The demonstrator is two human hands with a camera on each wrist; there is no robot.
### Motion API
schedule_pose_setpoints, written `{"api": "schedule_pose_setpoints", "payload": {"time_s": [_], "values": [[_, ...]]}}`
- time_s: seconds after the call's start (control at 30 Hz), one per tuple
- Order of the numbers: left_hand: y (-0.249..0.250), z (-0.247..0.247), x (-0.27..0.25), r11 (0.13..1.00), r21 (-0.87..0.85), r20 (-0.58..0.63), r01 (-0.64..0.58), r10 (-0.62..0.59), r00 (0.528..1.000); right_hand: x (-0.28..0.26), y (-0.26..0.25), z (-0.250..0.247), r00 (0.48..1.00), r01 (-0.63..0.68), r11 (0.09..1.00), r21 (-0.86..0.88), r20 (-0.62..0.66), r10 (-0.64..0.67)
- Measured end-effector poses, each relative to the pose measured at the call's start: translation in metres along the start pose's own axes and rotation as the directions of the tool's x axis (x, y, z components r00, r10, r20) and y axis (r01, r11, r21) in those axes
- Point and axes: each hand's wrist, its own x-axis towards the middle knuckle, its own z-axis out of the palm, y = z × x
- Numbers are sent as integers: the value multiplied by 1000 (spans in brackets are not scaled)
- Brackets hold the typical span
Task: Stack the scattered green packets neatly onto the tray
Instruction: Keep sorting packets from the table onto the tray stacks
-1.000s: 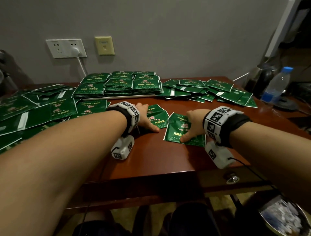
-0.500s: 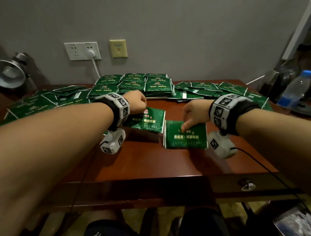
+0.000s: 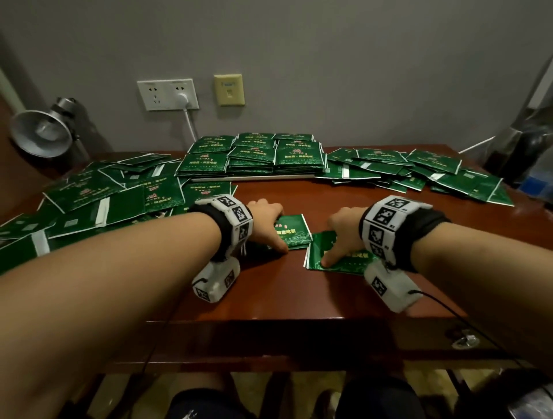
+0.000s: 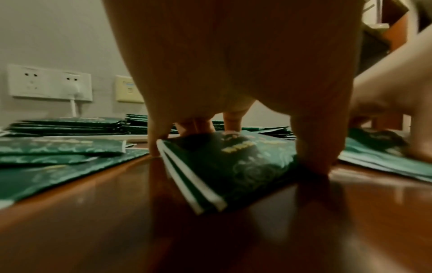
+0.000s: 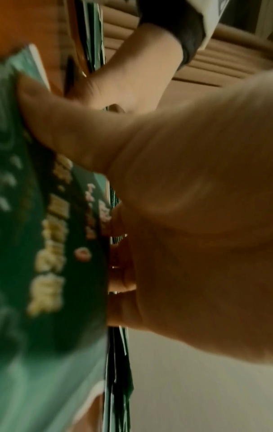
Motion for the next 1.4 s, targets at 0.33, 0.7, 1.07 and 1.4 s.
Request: {"api": "schedule_pose_setpoints", "payload": {"time_s": [0.33,0.7,1.07,1.4], "values": [[-13,-2,-24,999,-44,-102,-32,28,994,-20,-7,4,997,-7,995,104,-79,15],[-104,-42,-30,994,45,-305,102,-83,949,15,-27,-30,961,55,996,-67,-268,-71],[-199,-81,52,983,113,-274,147,-111,955,144,-31,-124,928,86,995,46,-366,-63],[-234,-87,126,977,164,-240,135,-93,966,239,-52,-178,938,124,992,38,-330,-104]]}}
